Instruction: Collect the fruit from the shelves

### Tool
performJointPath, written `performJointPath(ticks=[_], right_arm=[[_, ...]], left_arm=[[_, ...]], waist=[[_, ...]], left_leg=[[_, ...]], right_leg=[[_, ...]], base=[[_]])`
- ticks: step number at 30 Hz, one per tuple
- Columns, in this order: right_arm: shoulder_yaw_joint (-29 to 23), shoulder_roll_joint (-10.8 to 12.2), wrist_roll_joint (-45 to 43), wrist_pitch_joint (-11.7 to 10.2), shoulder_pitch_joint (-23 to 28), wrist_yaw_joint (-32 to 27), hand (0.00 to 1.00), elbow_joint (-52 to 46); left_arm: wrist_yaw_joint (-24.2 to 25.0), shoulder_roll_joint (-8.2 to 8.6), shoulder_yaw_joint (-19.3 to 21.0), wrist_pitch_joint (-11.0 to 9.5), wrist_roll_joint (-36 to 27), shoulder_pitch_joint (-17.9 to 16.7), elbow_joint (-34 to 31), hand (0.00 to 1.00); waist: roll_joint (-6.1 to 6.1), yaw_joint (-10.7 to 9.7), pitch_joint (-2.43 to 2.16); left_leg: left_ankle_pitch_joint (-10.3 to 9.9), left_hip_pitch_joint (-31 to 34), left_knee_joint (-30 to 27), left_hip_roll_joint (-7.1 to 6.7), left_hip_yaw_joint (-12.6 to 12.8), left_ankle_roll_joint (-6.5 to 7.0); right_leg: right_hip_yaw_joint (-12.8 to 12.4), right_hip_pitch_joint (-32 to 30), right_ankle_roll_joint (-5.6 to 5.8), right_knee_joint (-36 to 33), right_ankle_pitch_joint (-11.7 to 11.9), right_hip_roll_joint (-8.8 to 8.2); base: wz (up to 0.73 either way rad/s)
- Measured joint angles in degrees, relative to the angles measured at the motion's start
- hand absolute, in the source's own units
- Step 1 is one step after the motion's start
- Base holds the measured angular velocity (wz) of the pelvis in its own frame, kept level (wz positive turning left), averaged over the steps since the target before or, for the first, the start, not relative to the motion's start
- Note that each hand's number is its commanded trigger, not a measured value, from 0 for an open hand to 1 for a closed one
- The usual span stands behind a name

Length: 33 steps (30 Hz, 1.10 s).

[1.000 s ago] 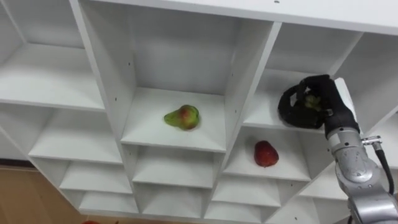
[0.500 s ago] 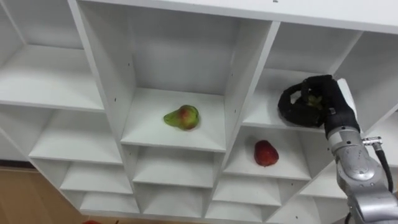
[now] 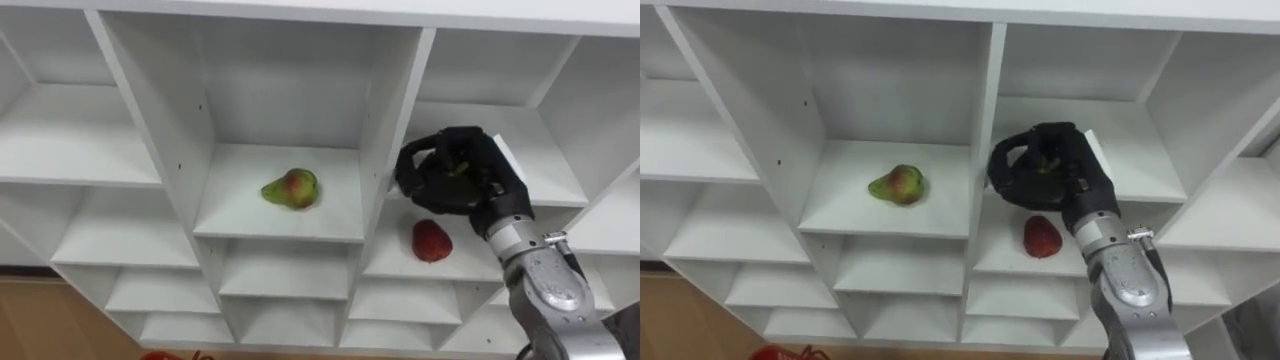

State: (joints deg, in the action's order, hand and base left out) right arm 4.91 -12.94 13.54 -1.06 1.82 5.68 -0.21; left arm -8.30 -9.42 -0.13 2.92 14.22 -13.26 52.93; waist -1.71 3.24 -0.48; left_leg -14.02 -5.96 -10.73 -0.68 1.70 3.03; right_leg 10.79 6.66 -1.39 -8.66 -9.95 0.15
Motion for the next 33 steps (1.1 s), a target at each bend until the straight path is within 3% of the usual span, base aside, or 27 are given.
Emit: performJointPath(ticks=[8, 14, 18, 33], right_arm=[[0.06, -0.05, 4.12, 0.38, 0.9, 1.65, 1.0, -2.95], [0.17, 0.3, 14.4, 0.45, 1.88, 4.19, 1.0, -3.81], [0.98, 1.76, 22.3, 0.45, 2.12, 5.79, 1.0, -4.56], [2.9, 2.04, 33.05, -0.51, 3.95, 10.45, 1.0, -4.78]], left_arm=[[-0.01, 0.08, -0.42, -0.86, -0.29, -0.29, -0.02, 1.0], [1.4, 0.1, -1.01, -1.14, -1.2, 0.67, 0.13, 1.0], [1.4, 0.2, -2.98, -2.02, -1.22, 1.04, 0.13, 1.0], [1.2, 0.42, -5.69, -3.21, -3.36, 3.44, 2.92, 1.0]], waist=[[-0.02, 0.27, 0.05], [0.45, 0.24, 0.34], [1.29, 0.3, 0.65], [1.74, -0.16, 0.4]], left_leg=[[0.17, 1.35, -0.1, 0.12, 1.45, -0.03], [0.17, 1.28, -0.11, 0.1, 1.71, -0.03], [0.17, 1.67, -0.01, 0.24, 2.89, -0.03], [0.17, 2.37, -0.12, 0.38, 3.26, -0.03]], right_leg=[[-1.29, -1.94, -0.03, -0.15, 0.02, 0.12], [-1.97, -2.08, -0.03, -0.07, 0.02, 0.13], [-2.73, -2.9, -0.07, -0.15, 0.05, 0.27], [-2.74, -3.89, -0.15, -0.11, 0.11, 0.39]], base=[[-0.08], [-0.06], [-0.1], [-0.01]])
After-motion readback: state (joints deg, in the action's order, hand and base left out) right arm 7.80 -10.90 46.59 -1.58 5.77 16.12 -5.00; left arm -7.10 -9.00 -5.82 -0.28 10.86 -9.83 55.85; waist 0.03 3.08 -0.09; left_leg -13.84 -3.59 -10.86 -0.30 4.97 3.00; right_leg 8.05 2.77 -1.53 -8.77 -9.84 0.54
